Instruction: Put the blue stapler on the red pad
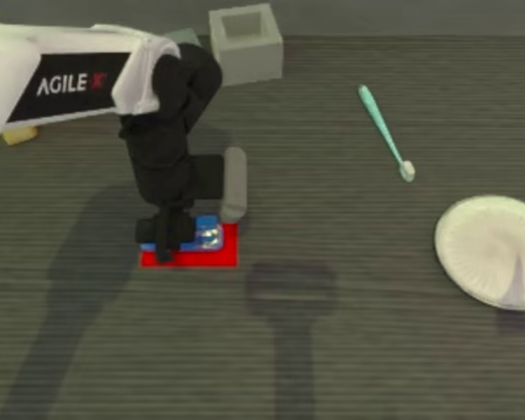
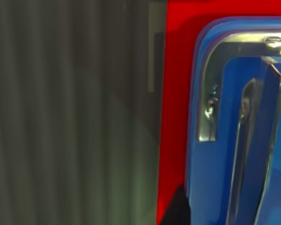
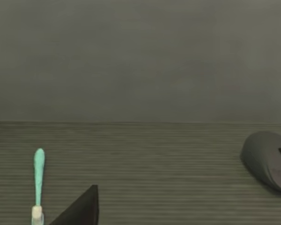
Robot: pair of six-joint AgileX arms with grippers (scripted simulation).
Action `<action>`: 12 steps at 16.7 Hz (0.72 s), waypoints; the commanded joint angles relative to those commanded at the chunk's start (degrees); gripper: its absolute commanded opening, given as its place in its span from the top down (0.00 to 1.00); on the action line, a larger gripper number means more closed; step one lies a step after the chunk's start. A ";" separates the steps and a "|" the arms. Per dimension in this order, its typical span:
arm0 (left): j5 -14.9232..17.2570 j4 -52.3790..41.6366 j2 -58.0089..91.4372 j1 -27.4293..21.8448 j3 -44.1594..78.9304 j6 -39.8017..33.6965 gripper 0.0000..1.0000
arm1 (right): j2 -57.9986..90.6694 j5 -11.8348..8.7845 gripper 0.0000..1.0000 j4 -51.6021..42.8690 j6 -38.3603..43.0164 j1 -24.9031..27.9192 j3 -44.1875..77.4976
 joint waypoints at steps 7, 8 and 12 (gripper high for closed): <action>0.00 0.00 0.00 0.00 0.00 0.00 0.00 | 0.00 0.00 0.00 0.00 0.00 0.00 0.00; 0.00 0.00 0.00 0.00 0.00 0.00 0.00 | 0.00 0.00 0.00 0.00 0.00 0.00 0.00; 0.00 0.00 0.00 0.00 0.00 0.00 0.00 | 0.00 0.00 0.00 0.00 0.00 0.00 0.00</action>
